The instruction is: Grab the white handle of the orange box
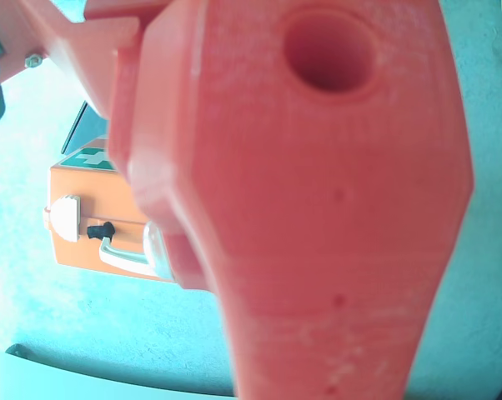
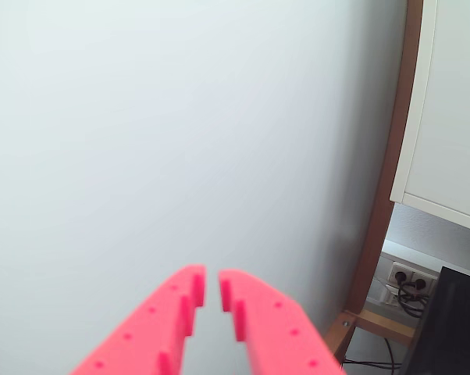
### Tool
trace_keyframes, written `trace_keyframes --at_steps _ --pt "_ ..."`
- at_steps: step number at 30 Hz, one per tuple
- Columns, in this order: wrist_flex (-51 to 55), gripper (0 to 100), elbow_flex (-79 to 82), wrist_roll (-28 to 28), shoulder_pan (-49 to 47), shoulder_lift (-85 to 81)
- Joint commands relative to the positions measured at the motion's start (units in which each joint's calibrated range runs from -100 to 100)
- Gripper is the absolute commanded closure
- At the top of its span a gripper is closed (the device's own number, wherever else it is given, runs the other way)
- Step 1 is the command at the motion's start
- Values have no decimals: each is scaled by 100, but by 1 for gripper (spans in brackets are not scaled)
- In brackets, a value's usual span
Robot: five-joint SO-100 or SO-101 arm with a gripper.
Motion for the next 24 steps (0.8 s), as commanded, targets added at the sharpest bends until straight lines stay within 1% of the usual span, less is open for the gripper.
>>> trace_keyframes --at_steps 1,17,18,20,23,24 --pt "-5 99 255 0 -146 -8" --pt "-5 98 255 -5 -146 1" --pt "-5 96 247 -5 -146 1" --pt "-5 89 114 -5 -146 18" --pt "-5 71 -90 -5 -200 26" --pt "-5 66 -241 -5 -347 35"
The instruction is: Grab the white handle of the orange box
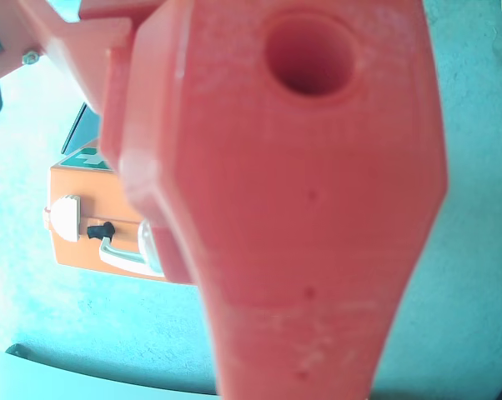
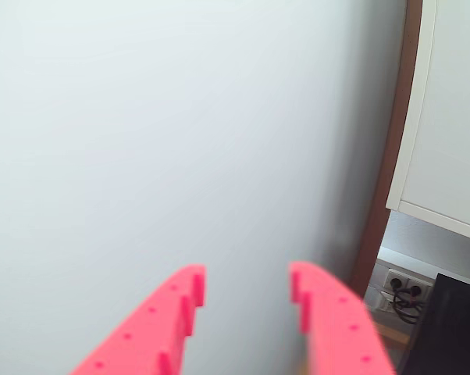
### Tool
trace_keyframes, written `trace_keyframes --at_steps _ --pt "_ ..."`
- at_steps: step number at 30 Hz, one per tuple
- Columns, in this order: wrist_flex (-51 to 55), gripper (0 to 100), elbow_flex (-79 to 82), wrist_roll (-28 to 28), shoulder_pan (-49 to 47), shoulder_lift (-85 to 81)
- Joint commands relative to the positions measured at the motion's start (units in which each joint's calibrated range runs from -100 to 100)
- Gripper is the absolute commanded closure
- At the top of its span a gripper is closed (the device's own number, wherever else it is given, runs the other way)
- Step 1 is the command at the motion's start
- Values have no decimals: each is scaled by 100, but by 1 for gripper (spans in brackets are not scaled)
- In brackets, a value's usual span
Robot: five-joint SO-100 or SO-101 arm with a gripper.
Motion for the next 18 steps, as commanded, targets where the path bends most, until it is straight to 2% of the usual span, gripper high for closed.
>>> trace_keyframes --at_steps 1,2,7,13,18 --pt "-5 62 -257 -5 -346 51" --pt "-13 60 -434 -11 -540 127" --pt "-191 63 -2614 -282 -1539 1839" --pt "-165 65 -6194 -329 -2121 4243" --pt "-165 65 -8400 -319 -2562 5787"
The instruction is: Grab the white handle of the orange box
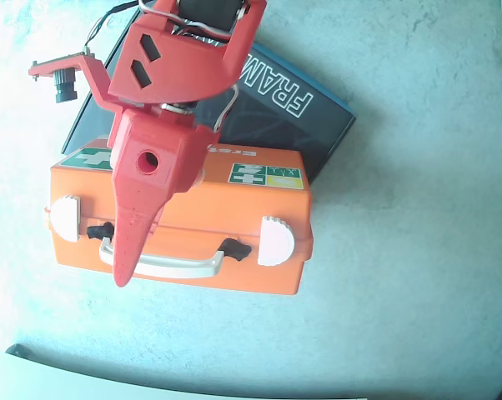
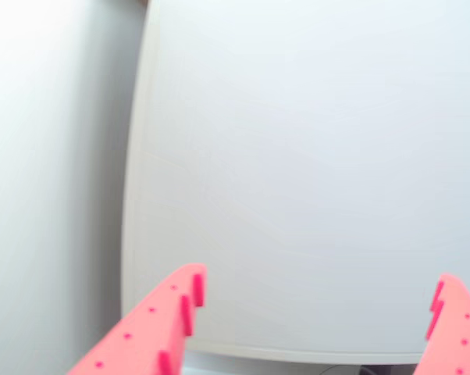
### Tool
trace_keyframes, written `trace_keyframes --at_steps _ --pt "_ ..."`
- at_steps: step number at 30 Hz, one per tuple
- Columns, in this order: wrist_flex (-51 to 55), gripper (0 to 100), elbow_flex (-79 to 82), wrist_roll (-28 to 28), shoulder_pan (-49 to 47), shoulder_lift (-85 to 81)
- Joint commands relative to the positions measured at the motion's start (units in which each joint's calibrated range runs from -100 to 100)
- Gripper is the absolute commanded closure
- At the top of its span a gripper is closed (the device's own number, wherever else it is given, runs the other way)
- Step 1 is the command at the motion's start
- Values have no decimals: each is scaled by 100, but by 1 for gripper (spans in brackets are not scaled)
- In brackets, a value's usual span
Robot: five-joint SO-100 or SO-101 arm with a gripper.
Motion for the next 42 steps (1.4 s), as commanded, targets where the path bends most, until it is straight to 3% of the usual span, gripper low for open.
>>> trace_keyframes --at_steps 1,8,19,28,35,42 --pt "21 65 -1492 -21 -275 1157" --pt "-38 65 -3113 -31 -383 2026" --pt "-55 64 -3477 -37 97 2726" --pt "-359 64 -4708 -42 655 3603" --pt "-1129 65 -4841 -663 678 4000" --pt "-1070 65 -5373 -653 585 4253"
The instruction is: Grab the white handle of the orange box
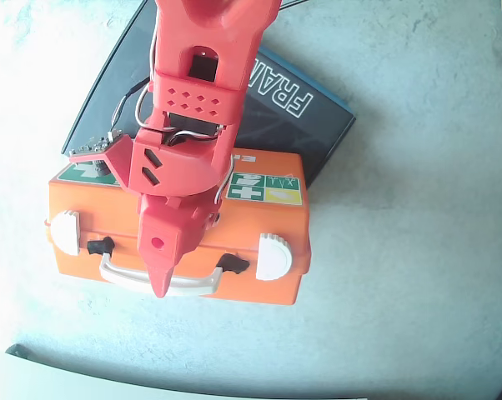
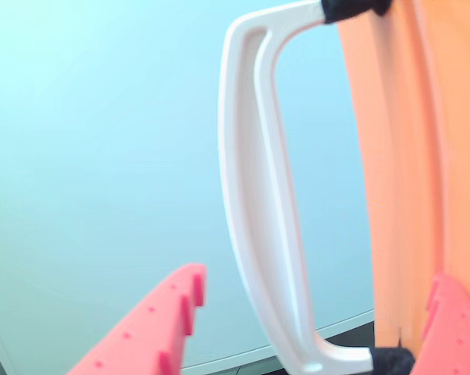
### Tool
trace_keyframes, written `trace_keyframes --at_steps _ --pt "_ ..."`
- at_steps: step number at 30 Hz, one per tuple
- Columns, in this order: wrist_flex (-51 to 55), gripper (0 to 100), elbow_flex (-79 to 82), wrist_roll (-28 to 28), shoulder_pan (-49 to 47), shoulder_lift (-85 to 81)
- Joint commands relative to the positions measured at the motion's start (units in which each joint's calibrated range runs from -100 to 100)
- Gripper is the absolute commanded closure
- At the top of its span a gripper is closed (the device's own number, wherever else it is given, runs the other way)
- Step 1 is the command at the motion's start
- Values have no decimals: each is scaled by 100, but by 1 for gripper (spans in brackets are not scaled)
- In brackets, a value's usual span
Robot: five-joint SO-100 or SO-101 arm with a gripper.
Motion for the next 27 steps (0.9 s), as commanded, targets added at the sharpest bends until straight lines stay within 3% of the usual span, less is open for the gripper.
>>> trace_keyframes --at_steps 1,9,20,27 --pt "8 65 -144 21 -80 186" --pt "321 65 1487 26 -654 -1028" --pt "254 65 2967 314 -615 -1771" --pt "254 65 2754 340 -592 -1678"
